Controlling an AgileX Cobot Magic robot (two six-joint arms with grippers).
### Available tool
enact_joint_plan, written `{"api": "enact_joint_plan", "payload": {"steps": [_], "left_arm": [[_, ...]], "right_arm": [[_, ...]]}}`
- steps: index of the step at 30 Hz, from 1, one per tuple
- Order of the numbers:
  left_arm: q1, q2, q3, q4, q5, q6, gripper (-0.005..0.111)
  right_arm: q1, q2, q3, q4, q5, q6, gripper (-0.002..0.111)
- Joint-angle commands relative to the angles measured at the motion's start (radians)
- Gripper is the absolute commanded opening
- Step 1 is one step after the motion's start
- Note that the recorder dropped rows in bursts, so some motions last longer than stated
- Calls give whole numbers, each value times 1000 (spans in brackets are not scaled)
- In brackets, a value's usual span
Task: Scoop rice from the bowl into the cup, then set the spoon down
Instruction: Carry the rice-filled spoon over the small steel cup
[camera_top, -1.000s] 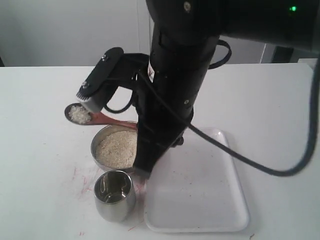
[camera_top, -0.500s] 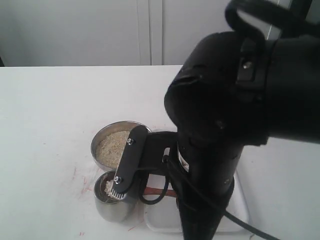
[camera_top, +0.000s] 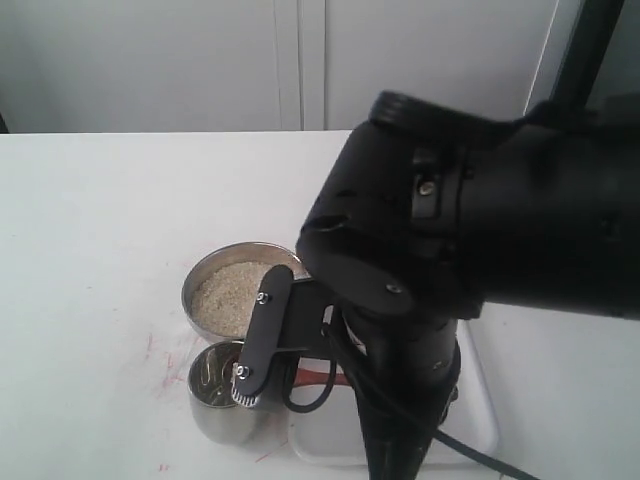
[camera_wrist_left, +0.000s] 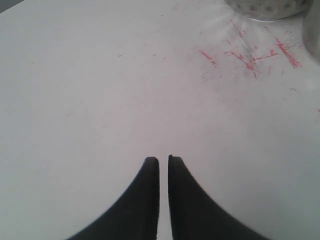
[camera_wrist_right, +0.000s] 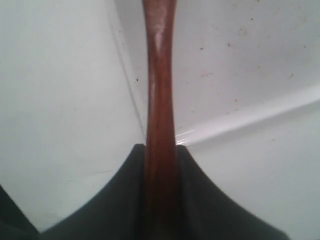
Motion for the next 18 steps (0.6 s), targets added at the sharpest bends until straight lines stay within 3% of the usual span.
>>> {"api": "enact_joint_plan", "payload": {"steps": [1,11,18], "left_arm": [[-5,0,9,-6,49,-6,14],[-5,0,9,-6,49,-6,14],[-5,0,9,-6,49,-6,14]], "right_arm": [[2,37,5,-58,-34,9,0],[6,56,5,-122,-113,28,0],[19,58,5,-267,-110,22,0]]}}
